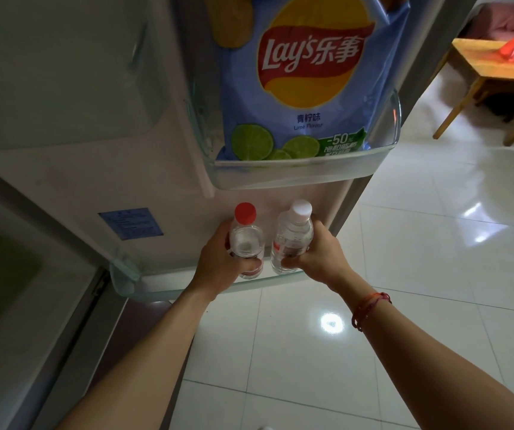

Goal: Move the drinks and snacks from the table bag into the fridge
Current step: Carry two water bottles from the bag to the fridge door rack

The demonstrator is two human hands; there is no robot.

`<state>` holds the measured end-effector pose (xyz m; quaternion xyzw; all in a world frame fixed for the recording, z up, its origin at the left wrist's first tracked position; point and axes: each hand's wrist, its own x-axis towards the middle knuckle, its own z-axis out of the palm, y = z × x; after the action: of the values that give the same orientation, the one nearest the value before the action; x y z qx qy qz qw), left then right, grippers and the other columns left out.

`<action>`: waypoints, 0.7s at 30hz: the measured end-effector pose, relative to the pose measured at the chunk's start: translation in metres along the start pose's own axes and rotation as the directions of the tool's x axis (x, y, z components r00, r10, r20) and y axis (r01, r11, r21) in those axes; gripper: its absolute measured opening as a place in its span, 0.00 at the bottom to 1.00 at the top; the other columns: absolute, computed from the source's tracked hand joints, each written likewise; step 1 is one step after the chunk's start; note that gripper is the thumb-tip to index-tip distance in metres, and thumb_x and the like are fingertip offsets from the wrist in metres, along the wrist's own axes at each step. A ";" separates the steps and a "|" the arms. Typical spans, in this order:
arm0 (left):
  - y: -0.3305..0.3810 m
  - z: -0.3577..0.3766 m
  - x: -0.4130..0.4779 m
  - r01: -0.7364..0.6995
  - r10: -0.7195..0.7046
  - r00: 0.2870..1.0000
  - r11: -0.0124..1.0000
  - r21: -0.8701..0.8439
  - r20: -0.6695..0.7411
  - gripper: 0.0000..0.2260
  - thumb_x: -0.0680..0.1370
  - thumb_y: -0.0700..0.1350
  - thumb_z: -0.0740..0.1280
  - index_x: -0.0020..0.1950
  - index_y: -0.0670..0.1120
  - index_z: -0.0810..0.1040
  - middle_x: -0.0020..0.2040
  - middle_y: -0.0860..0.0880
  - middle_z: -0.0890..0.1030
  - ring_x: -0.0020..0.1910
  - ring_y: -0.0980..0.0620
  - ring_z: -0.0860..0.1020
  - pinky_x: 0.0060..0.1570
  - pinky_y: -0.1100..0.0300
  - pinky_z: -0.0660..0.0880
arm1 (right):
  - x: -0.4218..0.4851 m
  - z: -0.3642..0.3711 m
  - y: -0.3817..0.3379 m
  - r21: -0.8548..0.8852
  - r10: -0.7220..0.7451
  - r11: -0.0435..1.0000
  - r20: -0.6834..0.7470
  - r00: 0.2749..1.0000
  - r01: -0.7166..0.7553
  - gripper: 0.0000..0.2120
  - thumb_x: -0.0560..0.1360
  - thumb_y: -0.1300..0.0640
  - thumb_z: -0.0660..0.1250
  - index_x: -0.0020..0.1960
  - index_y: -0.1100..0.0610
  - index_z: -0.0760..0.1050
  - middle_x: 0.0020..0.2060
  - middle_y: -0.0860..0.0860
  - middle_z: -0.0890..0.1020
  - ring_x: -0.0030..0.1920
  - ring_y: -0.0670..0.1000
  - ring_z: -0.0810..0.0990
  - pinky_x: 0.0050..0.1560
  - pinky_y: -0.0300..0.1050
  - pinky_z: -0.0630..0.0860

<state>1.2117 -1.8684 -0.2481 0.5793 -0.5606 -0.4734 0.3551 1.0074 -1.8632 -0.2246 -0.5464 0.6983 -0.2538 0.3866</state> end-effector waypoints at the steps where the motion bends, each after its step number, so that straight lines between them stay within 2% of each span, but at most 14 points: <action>1: 0.000 0.000 -0.001 0.002 -0.002 1.000 1.000 0.003 0.002 0.31 0.61 0.41 0.81 0.59 0.59 0.74 0.52 0.57 0.82 0.52 0.55 0.81 0.57 0.50 0.79 | 0.000 0.000 0.001 -0.006 0.005 1.000 0.000 1.000 -0.005 0.37 0.60 0.63 0.84 0.64 0.54 0.70 0.55 0.50 0.80 0.57 0.56 0.79 0.61 0.54 0.78; 6: -0.001 -0.002 -0.001 -0.006 0.005 1.000 0.999 0.035 0.025 0.32 0.63 0.41 0.81 0.61 0.59 0.73 0.52 0.58 0.82 0.52 0.58 0.80 0.56 0.53 0.78 | 0.000 -0.003 -0.001 -0.019 0.018 1.000 0.016 1.000 -0.018 0.33 0.61 0.64 0.83 0.59 0.54 0.69 0.53 0.50 0.79 0.56 0.57 0.79 0.61 0.54 0.78; 12: 0.000 -0.002 0.000 -0.001 -0.002 0.999 0.998 0.062 0.049 0.32 0.63 0.42 0.81 0.62 0.60 0.73 0.54 0.57 0.82 0.54 0.57 0.80 0.57 0.52 0.78 | -0.004 -0.004 -0.003 -0.021 0.015 1.000 0.024 1.000 -0.014 0.38 0.61 0.65 0.83 0.66 0.56 0.68 0.54 0.49 0.77 0.58 0.58 0.78 0.63 0.56 0.77; 16: 0.004 -0.003 -0.003 0.013 -0.018 0.998 0.998 0.069 0.063 0.32 0.63 0.44 0.80 0.63 0.59 0.73 0.55 0.57 0.81 0.55 0.56 0.79 0.58 0.53 0.77 | -0.007 -0.009 -0.007 -0.002 -0.020 1.000 -0.009 1.000 0.020 0.42 0.62 0.62 0.83 0.70 0.54 0.66 0.55 0.50 0.78 0.57 0.56 0.78 0.59 0.51 0.76; 18: 0.008 -0.005 -0.008 0.020 -0.025 0.998 0.996 0.086 0.053 0.31 0.64 0.46 0.79 0.63 0.59 0.73 0.55 0.58 0.81 0.56 0.57 0.79 0.57 0.55 0.77 | -0.011 -0.013 -0.009 0.022 -0.038 0.999 -0.018 0.999 0.038 0.44 0.62 0.60 0.83 0.72 0.52 0.65 0.56 0.49 0.79 0.57 0.55 0.79 0.58 0.49 0.76; 21: 0.016 -0.009 -0.017 -0.002 -0.005 0.999 0.986 0.167 0.039 0.28 0.67 0.49 0.79 0.63 0.59 0.71 0.57 0.60 0.79 0.57 0.57 0.77 0.52 0.65 0.72 | -0.019 -0.018 -0.012 0.019 -0.082 0.996 -0.030 0.996 0.083 0.50 0.62 0.56 0.84 0.76 0.48 0.60 0.60 0.50 0.80 0.59 0.54 0.80 0.62 0.52 0.77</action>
<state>1.2162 -1.8550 -0.2274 0.5980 -0.6046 -0.4365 0.2940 1.0019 -1.8494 -0.1999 -0.5670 0.6783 -0.2844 0.3708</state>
